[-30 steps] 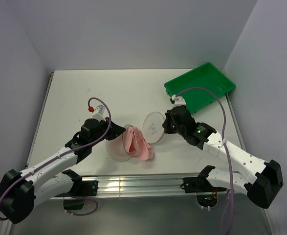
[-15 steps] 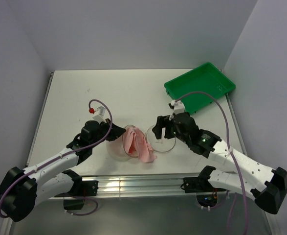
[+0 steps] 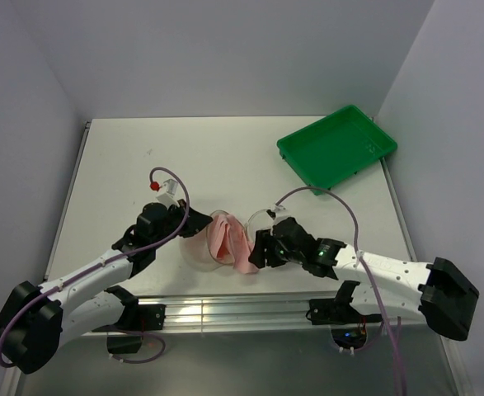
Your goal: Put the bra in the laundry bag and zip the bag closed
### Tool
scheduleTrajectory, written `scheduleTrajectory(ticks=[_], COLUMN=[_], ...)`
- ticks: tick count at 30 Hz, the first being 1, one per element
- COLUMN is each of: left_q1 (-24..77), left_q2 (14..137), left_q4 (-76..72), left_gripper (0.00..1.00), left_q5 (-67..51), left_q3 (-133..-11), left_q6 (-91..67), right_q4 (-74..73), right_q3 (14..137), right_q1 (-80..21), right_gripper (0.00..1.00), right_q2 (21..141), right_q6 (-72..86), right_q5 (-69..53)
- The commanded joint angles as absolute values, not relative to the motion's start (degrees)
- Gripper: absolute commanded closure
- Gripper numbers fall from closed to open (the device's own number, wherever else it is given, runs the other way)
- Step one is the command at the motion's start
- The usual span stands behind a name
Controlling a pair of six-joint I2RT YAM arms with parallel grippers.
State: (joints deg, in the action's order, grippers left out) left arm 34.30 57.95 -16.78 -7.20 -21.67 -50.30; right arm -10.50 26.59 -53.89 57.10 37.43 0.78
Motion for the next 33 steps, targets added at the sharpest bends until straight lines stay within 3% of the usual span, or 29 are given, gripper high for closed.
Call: scheduleTrajectory(ticks=[1,4,7,11,13,17,21,33], left_q1=[34.10,34.01,34.10,34.01,34.01,34.10,34.01,34.01], left_q2=[57.30,57.48,57.48,57.31,57.22,57.65,58.62,59.59], left_q4=[-20.39,-20.48,-20.48,-20.83,-20.92,-21.53,-22.06,-22.50], left_gripper=[1.00,1.00,1.00,1.00,1.00,1.00,1.00,1.00], left_q5=[-8.70,-9.05,-9.23,-9.32,-9.58,-10.19,-11.07,-13.36], left_q3=[-22.24,-22.24,-22.24,-21.80,-21.71,-21.62,-22.06,-22.77], left_q6=[-49.57,-49.57,-49.48,-49.66,-49.66,-49.83,-50.18,-50.71], right_q4=[3.30,6.76,10.45,7.49,5.20,3.51,12.99,32.70], right_q3=[25.40,24.44,23.29,24.43,25.75,28.30,29.70,33.57], right_q1=[-55.63,-56.42,-56.78,-56.95,-57.39,-58.27,-58.18,-60.11], right_gripper=[0.37,0.41,0.60,0.95,1.00,1.00,1.00,1.00], right_q2=[61.42,63.71,65.12,63.91,62.32,58.54,60.90,86.47], right_q6=[46.13,48.25,49.92,50.01,49.05,46.67,47.02,53.26], right_q5=[-1.30,-2.37,-2.55,1.47,4.03,8.43,9.84,15.38])
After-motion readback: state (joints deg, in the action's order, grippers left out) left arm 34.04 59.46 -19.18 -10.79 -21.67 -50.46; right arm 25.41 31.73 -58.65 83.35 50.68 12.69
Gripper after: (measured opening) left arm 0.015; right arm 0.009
